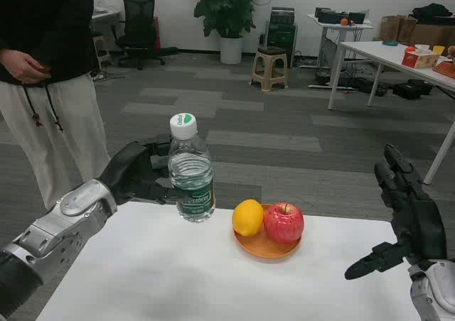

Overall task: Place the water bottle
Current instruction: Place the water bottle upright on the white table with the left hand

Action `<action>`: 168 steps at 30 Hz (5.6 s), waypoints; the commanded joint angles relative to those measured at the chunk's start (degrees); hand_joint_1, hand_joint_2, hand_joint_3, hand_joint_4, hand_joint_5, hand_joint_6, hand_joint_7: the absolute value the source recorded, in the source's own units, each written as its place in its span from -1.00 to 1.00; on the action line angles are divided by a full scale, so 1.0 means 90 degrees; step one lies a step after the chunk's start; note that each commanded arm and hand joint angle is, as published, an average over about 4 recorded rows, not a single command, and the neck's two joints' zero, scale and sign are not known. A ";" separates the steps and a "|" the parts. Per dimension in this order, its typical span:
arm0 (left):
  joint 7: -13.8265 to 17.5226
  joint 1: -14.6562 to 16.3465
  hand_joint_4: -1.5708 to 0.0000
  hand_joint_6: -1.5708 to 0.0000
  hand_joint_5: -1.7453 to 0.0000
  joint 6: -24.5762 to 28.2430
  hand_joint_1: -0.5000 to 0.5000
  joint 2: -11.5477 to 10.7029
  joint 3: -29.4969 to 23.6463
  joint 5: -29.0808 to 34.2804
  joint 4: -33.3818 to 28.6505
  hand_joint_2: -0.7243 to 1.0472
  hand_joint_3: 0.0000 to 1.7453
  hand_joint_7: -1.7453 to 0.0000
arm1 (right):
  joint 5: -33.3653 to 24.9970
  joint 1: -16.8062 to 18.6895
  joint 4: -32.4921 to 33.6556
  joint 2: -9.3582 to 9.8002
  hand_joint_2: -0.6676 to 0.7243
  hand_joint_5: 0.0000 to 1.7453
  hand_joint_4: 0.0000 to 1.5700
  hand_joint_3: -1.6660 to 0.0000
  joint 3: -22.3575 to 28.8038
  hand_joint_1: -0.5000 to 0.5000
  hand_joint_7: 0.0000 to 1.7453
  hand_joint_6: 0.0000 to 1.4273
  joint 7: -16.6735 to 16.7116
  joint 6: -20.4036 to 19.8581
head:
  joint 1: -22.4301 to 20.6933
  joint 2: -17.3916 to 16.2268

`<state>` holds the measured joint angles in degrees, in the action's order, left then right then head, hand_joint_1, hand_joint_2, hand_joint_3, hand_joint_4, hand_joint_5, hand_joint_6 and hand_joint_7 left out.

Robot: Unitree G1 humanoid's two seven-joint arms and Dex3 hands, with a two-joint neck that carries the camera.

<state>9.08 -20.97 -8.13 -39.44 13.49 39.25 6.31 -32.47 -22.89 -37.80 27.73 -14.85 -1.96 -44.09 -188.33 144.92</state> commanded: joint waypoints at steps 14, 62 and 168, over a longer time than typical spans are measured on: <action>0.0011 0.0480 -1.00 -0.45 -1.00 0.0015 -1.00 0.0046 -0.0454 -0.0084 -0.0487 1.00 -0.20 -0.76 | -0.0055 -0.0016 0.0318 0.0043 0.45 -1.00 -1.00 1.00 0.0068 -1.00 -0.92 -1.00 0.0032 -0.0023 | 0.0058 -0.0115; 0.0343 -0.0033 -1.00 -0.47 -1.00 -0.2475 -1.00 0.0783 0.1352 -0.1046 0.2829 1.00 -0.25 -0.76 | -0.0055 -0.0133 0.0148 -0.0001 0.45 -1.00 -1.00 1.00 -0.0005 -1.00 -0.92 -1.00 0.0032 -0.0023 | 0.0026 -0.1282; 0.0631 0.0231 1.00 1.00 -0.18 -0.3984 -1.00 0.1196 0.2114 -0.0475 0.4750 -0.80 -0.90 0.84 | -0.0055 0.0150 0.0521 -0.0035 0.36 -1.00 -1.00 1.00 0.0075 -1.00 -0.92 -1.00 0.0032 -0.0033 | -0.0070 -0.1403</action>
<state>15.07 -19.55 -43.71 -27.91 33.39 34.38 49.31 -32.45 -21.96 -33.42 27.50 -14.87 -1.96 -44.14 -188.94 132.32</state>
